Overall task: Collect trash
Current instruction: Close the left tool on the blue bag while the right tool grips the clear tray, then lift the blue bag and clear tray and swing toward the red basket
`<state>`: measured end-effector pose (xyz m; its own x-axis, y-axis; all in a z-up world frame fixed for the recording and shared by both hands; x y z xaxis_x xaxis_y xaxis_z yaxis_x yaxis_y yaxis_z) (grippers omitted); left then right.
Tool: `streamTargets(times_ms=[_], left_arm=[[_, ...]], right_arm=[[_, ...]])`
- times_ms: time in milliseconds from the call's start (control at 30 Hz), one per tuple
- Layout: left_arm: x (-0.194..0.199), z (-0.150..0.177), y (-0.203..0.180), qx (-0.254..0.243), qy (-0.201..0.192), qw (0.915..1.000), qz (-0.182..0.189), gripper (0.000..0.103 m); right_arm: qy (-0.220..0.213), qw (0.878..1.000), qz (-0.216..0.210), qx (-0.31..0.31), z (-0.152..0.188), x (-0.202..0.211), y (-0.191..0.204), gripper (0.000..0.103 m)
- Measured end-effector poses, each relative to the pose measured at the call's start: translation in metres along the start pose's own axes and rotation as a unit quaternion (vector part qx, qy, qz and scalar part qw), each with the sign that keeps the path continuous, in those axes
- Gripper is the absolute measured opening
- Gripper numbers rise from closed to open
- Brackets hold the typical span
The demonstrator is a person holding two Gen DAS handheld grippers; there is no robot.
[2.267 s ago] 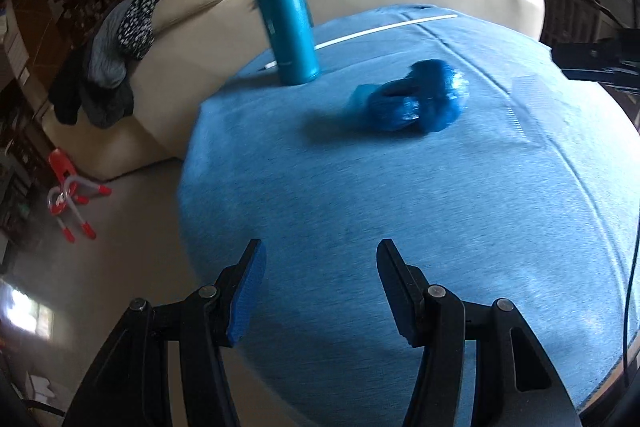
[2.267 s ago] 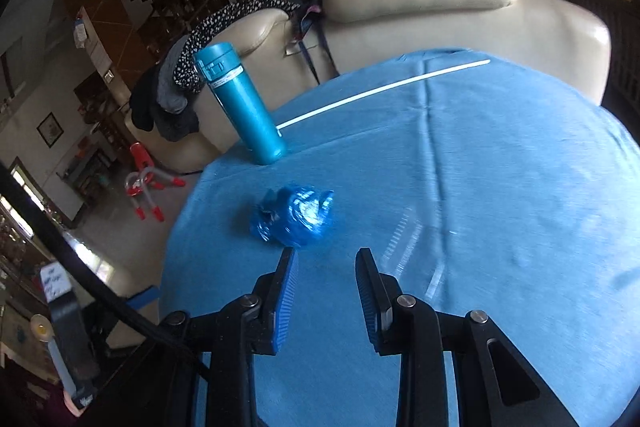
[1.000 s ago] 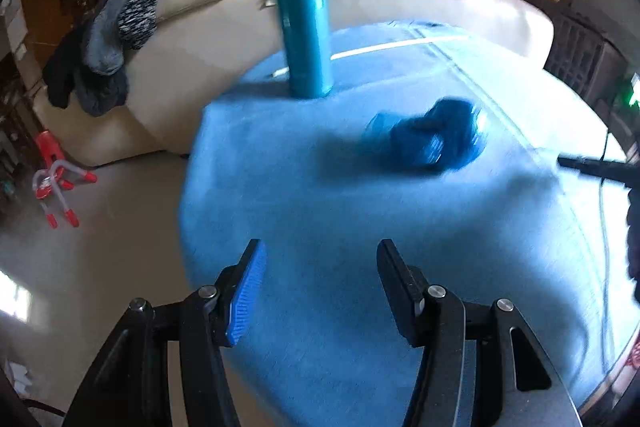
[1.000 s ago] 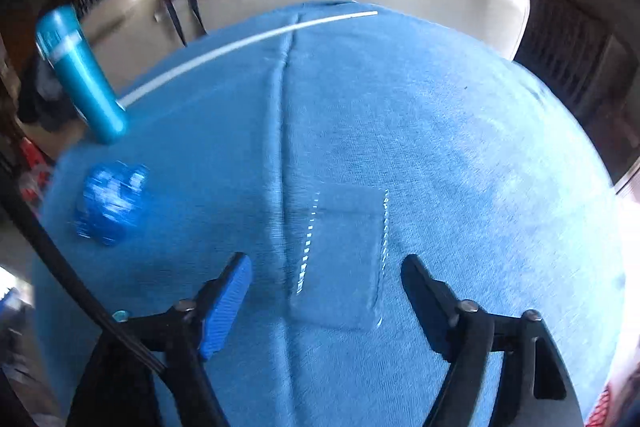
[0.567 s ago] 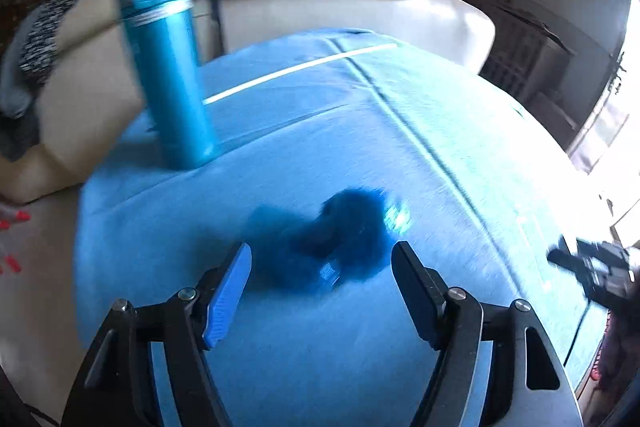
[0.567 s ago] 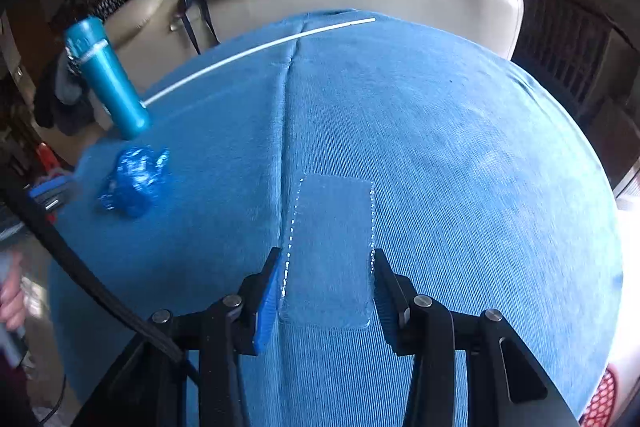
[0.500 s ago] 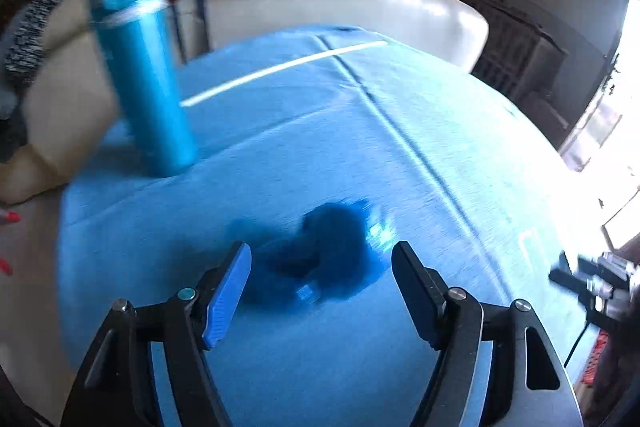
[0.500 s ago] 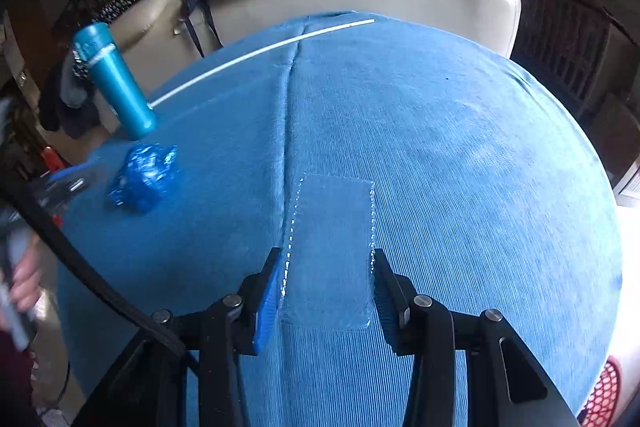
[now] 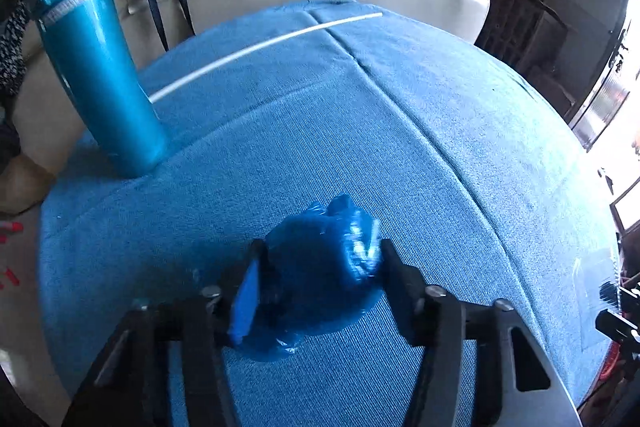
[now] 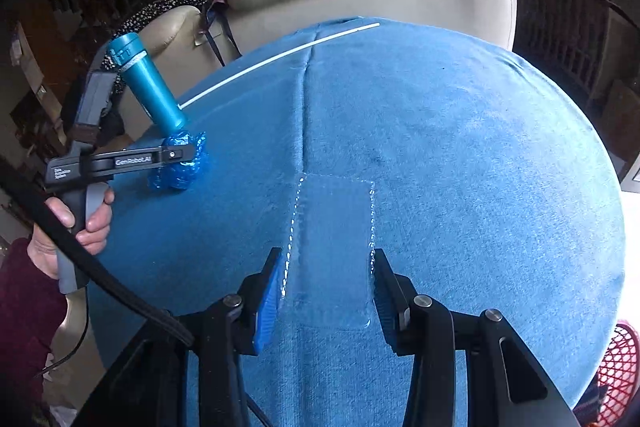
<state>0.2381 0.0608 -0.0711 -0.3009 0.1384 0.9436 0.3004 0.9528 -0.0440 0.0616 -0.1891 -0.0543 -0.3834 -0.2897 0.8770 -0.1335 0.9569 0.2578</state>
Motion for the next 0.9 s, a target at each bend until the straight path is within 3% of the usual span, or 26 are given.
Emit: streamTargets(times_ms=[167, 367, 700, 900], left_arm=[[0.017, 0.013, -0.008, 0.017, -0.008, 0.9998, -0.004, 0.051], [0.051, 0.036, -0.041, 0.014, -0.038, 0.9978, -0.052, 0.051], [0.119, 0.077, -0.109, -0.009, -0.125, 0.9791, -0.16, 0.052], [0.154, 0.096, -0.138, -0.03, -0.167, 0.9683, -0.183, 0.052]], right_arm=[[-0.016, 1.0, -0.012, 0.003, 0.005, 0.01, 0.001, 0.045], [-0.04, 0.999, -0.024, -0.007, 0.016, 0.03, -0.008, 0.045], [-0.094, 0.995, -0.037, -0.019, 0.04, 0.077, -0.018, 0.045], [-0.121, 0.992, -0.041, -0.018, 0.056, 0.105, -0.021, 0.045]])
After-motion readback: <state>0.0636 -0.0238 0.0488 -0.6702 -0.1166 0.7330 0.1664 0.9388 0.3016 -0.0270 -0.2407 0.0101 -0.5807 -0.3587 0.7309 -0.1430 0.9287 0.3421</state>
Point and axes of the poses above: each gripper's, at about its wrist camera, not at the fingertips, and x roughly against the way its jaws point, y to its left, z to its underside, the point moved 1 cm from there along -x, roughly the way its jaws point, and after that the axes turned 14 degrees about y, right-handed, at the moved point
